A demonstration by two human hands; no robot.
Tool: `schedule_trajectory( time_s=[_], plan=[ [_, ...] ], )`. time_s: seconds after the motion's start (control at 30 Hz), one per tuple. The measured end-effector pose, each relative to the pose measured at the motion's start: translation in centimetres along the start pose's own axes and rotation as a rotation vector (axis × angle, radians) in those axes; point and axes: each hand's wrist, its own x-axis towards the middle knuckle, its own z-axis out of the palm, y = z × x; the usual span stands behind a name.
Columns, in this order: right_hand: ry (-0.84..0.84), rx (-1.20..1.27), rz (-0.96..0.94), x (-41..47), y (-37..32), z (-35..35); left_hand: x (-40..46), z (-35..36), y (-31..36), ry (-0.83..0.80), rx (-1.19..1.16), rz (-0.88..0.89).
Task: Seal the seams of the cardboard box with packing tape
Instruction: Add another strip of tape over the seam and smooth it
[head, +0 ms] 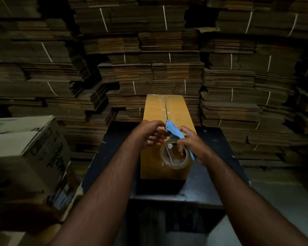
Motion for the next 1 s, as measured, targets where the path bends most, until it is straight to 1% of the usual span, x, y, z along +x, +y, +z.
schedule_trajectory(
  time_s=[0.1,0.2,0.3,0.4,0.47,0.57,0.63,0.73,0.87,1.0],
  plan=[
    [0.01,-0.138,-0.018,-0.5,-0.4,-0.6,0.5,0.4,-0.3,0.014,-0.007,0.011],
    [0.06,-0.351,-0.04,-0.6,-0.9,-1.3,1.1,0.5,-0.5,0.021,0.0,0.034],
    [0.064,-0.522,-0.102,-0.3,-1.1,-2.1,1.7,0.4,-0.5,0.074,0.017,0.118],
    [0.071,-0.706,-0.176,0.3,-1.5,-2.6,2.5,0.1,-0.8,0.193,0.102,0.249],
    [0.074,-0.836,-0.244,0.9,-1.8,-2.7,3.3,-0.4,-1.5,0.301,0.121,0.295],
    [0.032,-1.001,-0.31,1.9,-2.0,-3.4,3.7,-1.1,-2.6,0.368,0.107,0.284],
    [-0.022,-1.021,-0.331,2.4,-1.5,-3.8,3.9,-1.1,-3.5,0.371,0.071,0.258],
    [-0.102,-1.018,-0.314,3.0,-0.6,-4.5,4.2,-1.1,-4.7,0.412,0.057,0.211],
    [-0.178,-1.101,-0.315,4.6,-0.3,-6.5,4.2,-3.1,-5.2,0.532,0.057,0.121],
    [-0.264,-1.173,-0.284,6.9,-1.6,-7.0,4.8,-3.6,-5.3,0.55,0.032,0.078]
  ],
)
